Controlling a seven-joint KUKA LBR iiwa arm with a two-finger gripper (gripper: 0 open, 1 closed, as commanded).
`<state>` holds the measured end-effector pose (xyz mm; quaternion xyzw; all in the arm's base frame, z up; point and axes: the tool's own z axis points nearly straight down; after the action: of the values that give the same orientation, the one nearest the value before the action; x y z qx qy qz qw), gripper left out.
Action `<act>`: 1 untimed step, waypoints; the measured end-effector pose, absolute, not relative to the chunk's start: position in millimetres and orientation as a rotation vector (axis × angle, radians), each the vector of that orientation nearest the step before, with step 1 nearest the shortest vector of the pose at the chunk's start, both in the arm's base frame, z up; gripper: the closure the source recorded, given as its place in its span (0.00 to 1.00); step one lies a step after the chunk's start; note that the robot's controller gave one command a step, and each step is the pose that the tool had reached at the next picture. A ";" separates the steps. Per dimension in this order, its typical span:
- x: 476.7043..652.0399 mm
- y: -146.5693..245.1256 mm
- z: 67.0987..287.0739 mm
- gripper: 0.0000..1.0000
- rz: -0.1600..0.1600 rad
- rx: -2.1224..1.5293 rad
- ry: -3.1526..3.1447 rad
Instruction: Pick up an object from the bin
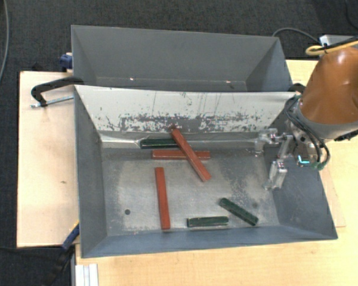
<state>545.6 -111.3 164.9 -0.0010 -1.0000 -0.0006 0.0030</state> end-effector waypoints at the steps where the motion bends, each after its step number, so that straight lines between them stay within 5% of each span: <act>1: 547.5 -111.0 169.3 0.00 0.000 0.000 -3.144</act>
Offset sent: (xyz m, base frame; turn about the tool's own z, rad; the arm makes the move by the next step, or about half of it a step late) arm -0.0538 0.0576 -0.0949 -0.1722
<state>547.5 -111.0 169.3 -0.0001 -1.0000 0.0001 -0.0011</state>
